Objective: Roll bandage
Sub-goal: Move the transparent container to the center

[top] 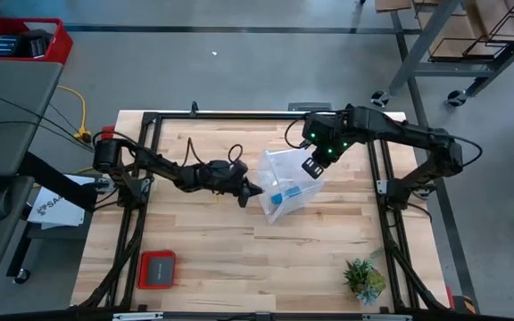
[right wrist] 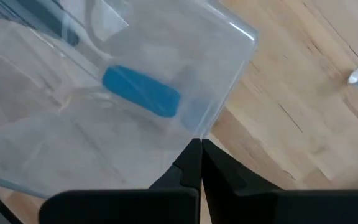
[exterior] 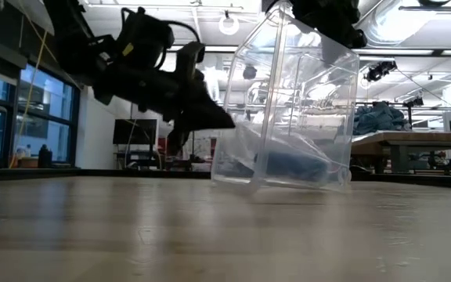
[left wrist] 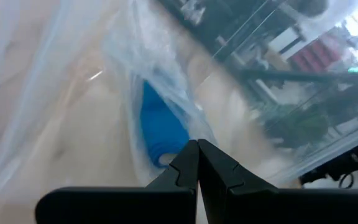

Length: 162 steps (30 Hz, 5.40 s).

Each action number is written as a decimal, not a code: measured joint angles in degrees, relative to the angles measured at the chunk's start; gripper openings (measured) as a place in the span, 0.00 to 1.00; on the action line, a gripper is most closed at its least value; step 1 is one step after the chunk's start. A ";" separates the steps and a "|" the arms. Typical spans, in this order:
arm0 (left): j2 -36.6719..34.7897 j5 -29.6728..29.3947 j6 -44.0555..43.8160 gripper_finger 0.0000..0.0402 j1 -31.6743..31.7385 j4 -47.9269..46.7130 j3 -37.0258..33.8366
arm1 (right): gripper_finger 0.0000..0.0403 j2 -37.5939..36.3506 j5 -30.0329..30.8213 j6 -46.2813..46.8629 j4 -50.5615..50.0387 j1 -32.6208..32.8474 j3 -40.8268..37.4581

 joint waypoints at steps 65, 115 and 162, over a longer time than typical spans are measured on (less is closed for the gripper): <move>-17.03 12.38 11.37 0.00 5.92 -66.48 15.28 | 0.00 -10.75 3.54 26.75 29.84 18.15 -31.98; -63.45 -2.66 11.58 0.00 -2.93 1.68 -35.84 | 0.00 -30.28 9.96 22.98 26.25 15.28 -31.95; -63.63 2.78 21.53 0.00 -3.08 -11.55 -35.82 | 0.00 -50.90 12.62 22.18 64.04 34.26 -74.24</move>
